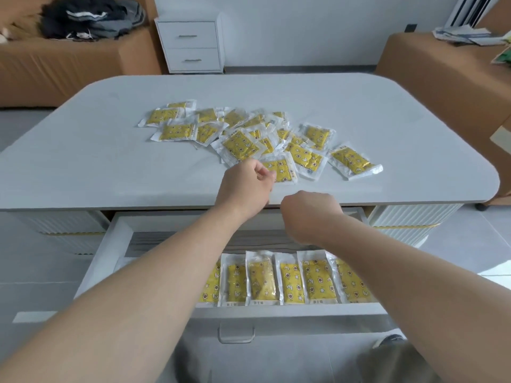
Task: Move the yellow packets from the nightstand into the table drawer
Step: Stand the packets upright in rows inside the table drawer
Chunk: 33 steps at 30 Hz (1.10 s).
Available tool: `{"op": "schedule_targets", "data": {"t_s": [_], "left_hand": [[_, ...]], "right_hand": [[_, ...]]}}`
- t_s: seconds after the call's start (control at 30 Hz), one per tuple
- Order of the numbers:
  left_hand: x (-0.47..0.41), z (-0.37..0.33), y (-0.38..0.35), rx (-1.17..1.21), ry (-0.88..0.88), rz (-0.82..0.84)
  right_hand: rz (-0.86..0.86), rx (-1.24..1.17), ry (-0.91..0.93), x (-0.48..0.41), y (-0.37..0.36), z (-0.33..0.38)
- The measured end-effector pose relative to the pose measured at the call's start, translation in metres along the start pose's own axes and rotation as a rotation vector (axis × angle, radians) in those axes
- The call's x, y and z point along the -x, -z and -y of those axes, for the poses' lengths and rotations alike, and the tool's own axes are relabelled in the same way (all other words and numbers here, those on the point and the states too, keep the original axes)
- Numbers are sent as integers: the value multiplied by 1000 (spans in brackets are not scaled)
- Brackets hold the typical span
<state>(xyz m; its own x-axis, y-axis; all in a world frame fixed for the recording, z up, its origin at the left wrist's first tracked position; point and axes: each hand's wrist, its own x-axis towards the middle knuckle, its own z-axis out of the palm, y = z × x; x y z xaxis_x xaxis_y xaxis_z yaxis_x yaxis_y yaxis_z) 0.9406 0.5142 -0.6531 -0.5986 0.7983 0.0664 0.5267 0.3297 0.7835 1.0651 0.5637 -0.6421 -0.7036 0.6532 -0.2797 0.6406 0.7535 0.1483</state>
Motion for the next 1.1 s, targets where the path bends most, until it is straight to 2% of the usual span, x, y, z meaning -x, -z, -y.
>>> {"op": "schedule_targets", "data": {"t_s": [0.17, 0.3, 0.4, 0.5, 0.7, 0.77, 0.93, 1.1], "left_hand": [[-59, 21, 43, -4, 19, -324], [-120, 58, 80, -228, 34, -399], [-175, 97, 102, -434, 56, -363], [-234, 126, 120, -590, 83, -286], [-328, 162, 135, -603, 156, -33], [-337, 172, 128, -706, 154, 51], [-312, 176, 128, -745, 143, 31], [-246, 173, 121, -788, 191, -62]], "right_hand": [[-228, -190, 51, -32, 41, 33], [-396, -382, 55, -108, 68, 62], [-407, -372, 29, -181, 83, 87], [-345, -331, 2, -250, 93, 109], [-145, -335, -197, -333, 89, 114], [-134, -329, -239, -342, 80, 112], [-217, -291, -103, -330, 75, 112], [-193, -216, 122, -285, 70, 104]]}}
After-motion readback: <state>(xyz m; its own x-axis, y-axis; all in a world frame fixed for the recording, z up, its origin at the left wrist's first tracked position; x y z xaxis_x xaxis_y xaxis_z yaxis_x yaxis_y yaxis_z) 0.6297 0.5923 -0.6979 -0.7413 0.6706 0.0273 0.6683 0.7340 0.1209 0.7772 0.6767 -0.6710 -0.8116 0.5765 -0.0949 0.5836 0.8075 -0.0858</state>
